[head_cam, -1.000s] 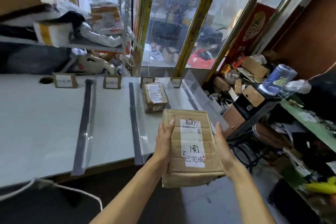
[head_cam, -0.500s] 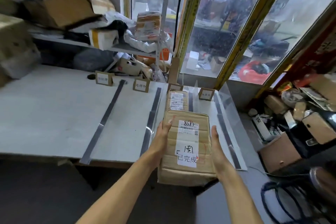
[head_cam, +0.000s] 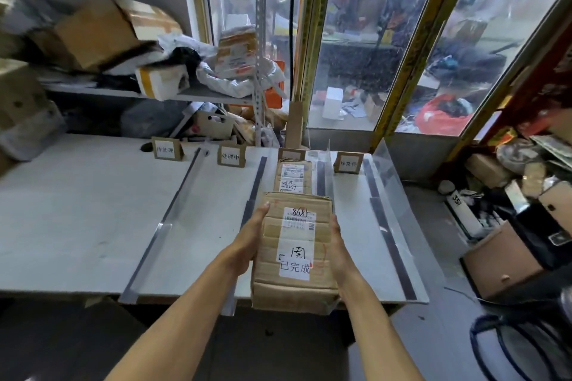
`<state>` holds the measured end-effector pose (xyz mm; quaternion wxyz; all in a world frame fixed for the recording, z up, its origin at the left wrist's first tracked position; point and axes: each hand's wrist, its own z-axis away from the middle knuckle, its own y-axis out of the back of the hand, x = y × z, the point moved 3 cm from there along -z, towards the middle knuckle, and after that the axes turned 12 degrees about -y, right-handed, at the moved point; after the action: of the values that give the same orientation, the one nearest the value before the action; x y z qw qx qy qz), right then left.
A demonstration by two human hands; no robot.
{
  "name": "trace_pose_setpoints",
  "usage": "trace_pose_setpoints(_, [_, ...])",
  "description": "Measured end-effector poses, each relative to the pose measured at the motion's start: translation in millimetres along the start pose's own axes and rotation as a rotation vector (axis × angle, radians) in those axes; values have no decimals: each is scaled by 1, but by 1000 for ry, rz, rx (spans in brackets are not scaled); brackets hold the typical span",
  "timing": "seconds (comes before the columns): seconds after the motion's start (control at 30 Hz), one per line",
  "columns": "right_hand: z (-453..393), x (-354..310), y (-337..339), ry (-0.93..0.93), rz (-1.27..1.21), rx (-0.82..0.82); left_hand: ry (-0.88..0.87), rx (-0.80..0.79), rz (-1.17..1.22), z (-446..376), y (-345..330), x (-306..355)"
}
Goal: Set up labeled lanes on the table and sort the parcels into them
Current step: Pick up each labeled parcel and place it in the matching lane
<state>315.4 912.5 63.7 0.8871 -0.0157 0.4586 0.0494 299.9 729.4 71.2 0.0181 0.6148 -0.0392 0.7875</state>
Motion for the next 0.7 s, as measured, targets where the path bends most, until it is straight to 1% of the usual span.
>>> trace_pose_setpoints(0.13, [-28, 16, 9, -54, 7, 11, 40, -13, 22, -11, -6, -7])
trace_pose_setpoints(0.23, [-54, 38, 13, -69, -17, 3, 32, -13, 32, -23, -7, -14])
trace_pose_setpoints(0.3, [-38, 30, 5, -114, -10, 40, 20, -5, 16, -28, -8, -19])
trace_pose_setpoints(0.37, [-12, 11, -6, -119, -4, 83, 1, 31, 6, -30, -9, -24])
trace_pose_setpoints(0.47, [-18, 11, -6, -126, 17, 132, -26, 112, -8, -40, -6, -48])
trace_pose_setpoints(0.57, [-32, 17, -10, -108, 135, 178, -28, 141, -21, -42, -10, -57])
trace_pose_setpoints(0.7, [-36, 24, -20, -162, 466, 241, -59, 146, -179, -30, -25, -45])
